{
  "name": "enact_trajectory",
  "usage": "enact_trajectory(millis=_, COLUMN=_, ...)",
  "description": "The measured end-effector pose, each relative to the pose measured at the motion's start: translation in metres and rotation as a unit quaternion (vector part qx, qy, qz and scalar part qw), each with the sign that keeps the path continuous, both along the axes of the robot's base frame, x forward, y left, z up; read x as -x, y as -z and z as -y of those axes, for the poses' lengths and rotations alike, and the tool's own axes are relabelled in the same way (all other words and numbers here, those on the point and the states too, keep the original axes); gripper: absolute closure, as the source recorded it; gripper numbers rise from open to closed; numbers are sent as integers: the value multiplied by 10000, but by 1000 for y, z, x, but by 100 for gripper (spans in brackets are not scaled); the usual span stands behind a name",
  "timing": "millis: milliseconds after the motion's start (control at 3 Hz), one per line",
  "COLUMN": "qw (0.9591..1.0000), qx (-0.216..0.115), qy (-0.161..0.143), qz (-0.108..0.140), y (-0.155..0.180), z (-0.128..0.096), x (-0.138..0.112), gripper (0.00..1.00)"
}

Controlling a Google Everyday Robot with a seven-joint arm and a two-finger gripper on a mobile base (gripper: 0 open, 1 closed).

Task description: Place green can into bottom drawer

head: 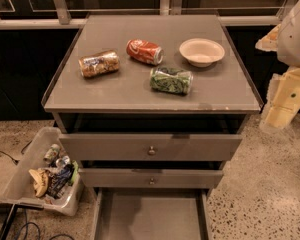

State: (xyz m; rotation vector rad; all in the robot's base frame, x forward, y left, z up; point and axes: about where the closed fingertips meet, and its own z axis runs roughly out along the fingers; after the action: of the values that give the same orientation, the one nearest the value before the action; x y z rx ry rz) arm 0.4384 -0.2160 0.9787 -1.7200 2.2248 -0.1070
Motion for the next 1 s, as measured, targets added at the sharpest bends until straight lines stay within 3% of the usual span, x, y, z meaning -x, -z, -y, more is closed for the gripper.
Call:
enact_trajectory(millis=333, qw=10000, qx=14, qy=-23, qz=17, y=-1, z=-1, x=-1, gripper=0)
enact_trajectory(millis=667, qw=9989, qx=-171, qy=-402, qz=166, y=-2, z=-24, x=-24, gripper=0)
enact_trajectory(millis=1000, qw=9918, qx=-755, qy=-922, qz=467, y=-1, z=-49, x=-59, gripper=0)
